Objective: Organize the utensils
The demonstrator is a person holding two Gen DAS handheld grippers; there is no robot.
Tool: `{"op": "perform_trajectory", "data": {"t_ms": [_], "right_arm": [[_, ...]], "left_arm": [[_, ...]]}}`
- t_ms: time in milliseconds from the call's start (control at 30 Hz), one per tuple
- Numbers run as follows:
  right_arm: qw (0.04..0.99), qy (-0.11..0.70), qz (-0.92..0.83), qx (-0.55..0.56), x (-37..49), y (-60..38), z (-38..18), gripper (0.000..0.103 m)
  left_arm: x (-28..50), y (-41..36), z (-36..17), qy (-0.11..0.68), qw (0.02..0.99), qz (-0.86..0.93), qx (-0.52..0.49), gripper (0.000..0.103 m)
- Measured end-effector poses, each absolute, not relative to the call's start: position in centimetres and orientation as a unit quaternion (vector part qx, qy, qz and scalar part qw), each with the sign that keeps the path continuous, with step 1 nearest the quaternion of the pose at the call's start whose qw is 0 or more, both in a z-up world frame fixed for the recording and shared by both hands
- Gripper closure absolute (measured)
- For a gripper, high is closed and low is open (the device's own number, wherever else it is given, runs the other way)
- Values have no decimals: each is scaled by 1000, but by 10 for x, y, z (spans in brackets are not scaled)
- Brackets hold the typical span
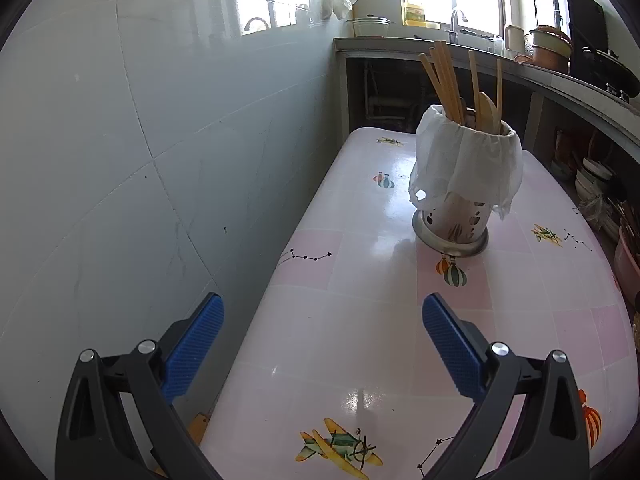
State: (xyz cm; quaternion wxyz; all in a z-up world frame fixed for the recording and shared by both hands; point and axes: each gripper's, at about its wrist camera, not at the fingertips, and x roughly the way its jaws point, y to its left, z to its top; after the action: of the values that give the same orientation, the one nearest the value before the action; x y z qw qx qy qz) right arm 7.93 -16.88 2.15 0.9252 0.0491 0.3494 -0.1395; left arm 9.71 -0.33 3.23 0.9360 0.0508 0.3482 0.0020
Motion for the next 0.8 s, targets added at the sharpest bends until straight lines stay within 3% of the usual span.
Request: {"op": "perform_trajectory", "data": {"t_ms": [800], "right_arm": [[926, 350, -138, 47, 81, -167, 23, 8]], "left_arm": [[100, 0, 31, 350, 935, 2, 48, 6]]}}
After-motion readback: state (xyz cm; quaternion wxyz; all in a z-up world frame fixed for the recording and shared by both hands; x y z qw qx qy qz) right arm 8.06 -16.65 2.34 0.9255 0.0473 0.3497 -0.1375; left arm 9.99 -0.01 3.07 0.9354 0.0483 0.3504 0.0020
